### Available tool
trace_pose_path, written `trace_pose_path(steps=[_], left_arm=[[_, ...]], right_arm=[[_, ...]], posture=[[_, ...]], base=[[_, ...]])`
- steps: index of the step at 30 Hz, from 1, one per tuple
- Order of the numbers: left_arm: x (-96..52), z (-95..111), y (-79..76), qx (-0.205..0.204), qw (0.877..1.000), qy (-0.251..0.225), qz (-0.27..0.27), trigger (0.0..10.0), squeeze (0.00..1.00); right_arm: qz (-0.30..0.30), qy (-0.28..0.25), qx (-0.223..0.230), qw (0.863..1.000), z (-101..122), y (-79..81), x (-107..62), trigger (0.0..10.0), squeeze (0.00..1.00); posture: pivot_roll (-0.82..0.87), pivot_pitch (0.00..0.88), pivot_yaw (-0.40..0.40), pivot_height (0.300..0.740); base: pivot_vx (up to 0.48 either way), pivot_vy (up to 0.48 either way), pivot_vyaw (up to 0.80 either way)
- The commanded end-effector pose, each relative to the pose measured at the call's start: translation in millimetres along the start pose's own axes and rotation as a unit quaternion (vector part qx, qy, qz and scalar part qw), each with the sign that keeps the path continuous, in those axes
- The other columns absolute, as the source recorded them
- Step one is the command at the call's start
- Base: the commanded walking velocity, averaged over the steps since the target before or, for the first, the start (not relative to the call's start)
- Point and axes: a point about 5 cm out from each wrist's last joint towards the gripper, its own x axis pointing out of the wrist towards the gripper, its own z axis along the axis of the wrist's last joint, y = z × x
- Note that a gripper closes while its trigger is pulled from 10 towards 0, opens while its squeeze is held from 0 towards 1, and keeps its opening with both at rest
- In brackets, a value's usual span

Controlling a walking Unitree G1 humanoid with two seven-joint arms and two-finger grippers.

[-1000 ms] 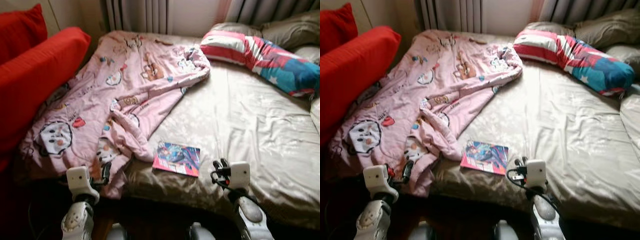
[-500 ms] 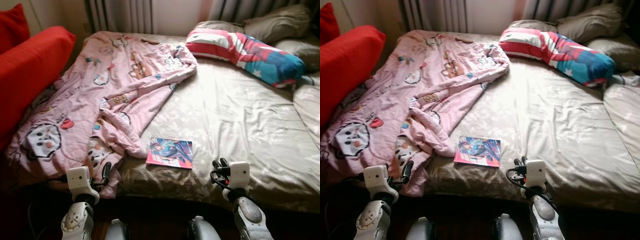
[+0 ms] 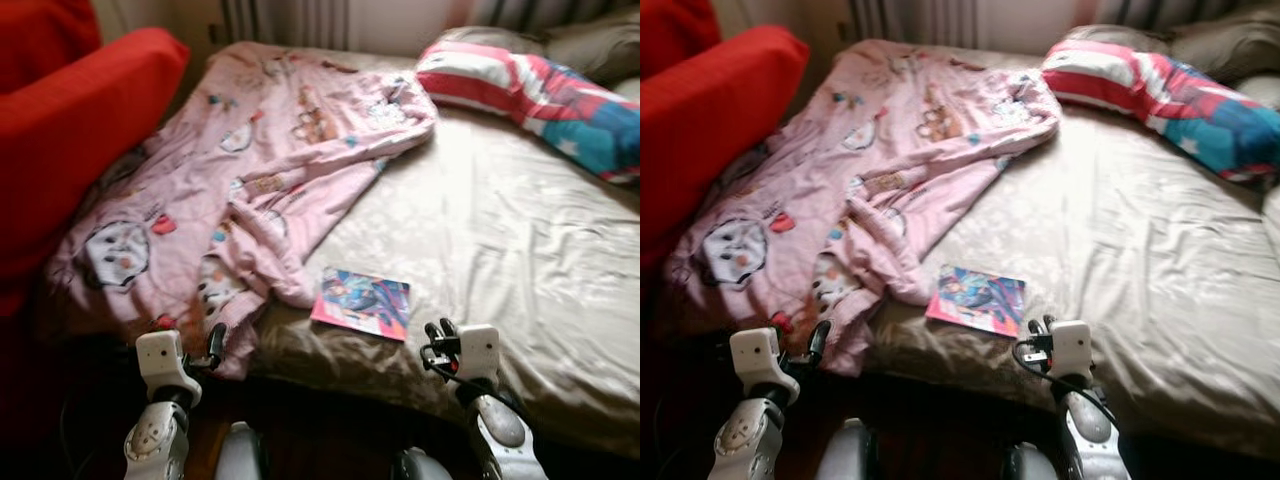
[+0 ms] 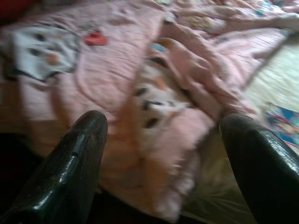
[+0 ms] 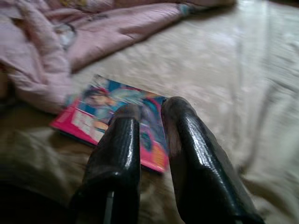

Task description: Clean up the room

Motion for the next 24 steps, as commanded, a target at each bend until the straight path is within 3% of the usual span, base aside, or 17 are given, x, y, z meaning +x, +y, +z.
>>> trace_pose_path(steps=[1,14,24], left_arm=[[-0.9,-2.7,-1.4,-0.002,1.0,0.009,-0.002,10.0,0.0],[-0.9,-3.3,-2.0,-0.003,1.0,0.01,-0.003,10.0,0.0],[-0.7,-3.0,-3.1,-0.004,1.0,0.009,-0.006,10.0,0.0]], right_arm=[[-0.004,0.001,-0.006,1.0,-0.9,-4.6,-2.5,10.0,0.0],[0.0,0.003,-0.007,1.0,-2.2,-4.8,-3.7,10.0,0.0],[-0.002,0.004,-0.003,1.0,-2.3,-4.7,-3.5,10.0,0.0]], posture=[[-0.06,0.126,-0.018,0.647],[-0.06,0.131,-0.02,0.647],[-0.05,0.127,-0.02,0.647]], base=[[0.0,0.0,0.0],[0.0,0.0,0.0],[0.264,0.0,0.24]])
